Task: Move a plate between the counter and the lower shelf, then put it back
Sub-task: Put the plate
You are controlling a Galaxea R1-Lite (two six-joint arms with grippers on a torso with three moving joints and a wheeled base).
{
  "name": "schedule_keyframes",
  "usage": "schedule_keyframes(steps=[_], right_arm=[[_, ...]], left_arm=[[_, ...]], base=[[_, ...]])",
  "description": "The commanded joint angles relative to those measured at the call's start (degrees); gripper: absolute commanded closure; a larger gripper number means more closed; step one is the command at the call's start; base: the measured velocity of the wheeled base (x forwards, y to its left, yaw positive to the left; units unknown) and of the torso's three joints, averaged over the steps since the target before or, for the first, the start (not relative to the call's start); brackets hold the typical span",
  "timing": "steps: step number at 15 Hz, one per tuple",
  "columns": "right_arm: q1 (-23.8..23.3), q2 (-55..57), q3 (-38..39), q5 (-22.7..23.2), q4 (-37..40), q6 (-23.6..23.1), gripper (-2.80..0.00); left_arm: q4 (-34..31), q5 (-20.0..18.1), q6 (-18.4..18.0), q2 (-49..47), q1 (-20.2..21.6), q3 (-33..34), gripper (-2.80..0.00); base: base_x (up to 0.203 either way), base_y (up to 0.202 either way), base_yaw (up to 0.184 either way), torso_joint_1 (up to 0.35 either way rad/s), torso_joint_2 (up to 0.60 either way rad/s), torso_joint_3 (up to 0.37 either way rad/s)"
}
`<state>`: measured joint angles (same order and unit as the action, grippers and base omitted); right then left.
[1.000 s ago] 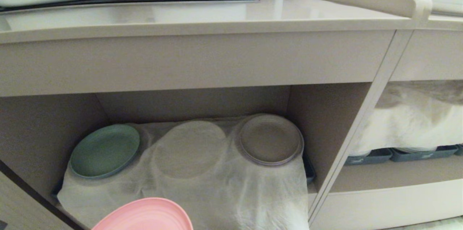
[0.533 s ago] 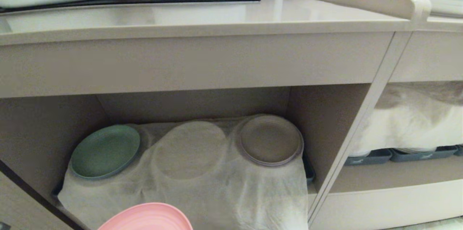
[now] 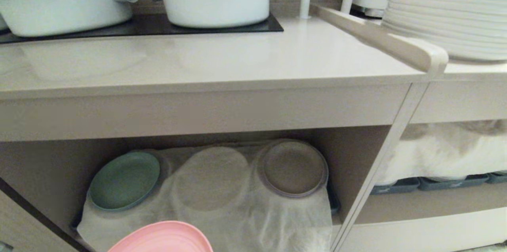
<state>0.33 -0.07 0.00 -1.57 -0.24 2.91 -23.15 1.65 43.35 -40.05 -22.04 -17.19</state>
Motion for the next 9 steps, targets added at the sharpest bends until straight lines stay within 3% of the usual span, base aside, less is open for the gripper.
schedule_keyframes(steps=[1,9], right_arm=[[0.02,0.07,0.0,0.0,-0.02,-0.01,0.0],[0.02,0.07,0.0,-0.01,-0.02,-0.01,0.0]], left_arm=[[-0.14,0.02,0.34,-0.21,-0.02,-0.04,0.0],[-0.07,-0.06,0.34,-0.21,-0.04,-0.21,0.0]], base=[[0.0,0.0,0.0,0.175,-0.49,-0.29],[0.0,0.0,0.0,0.193,-0.48,-0.281]])
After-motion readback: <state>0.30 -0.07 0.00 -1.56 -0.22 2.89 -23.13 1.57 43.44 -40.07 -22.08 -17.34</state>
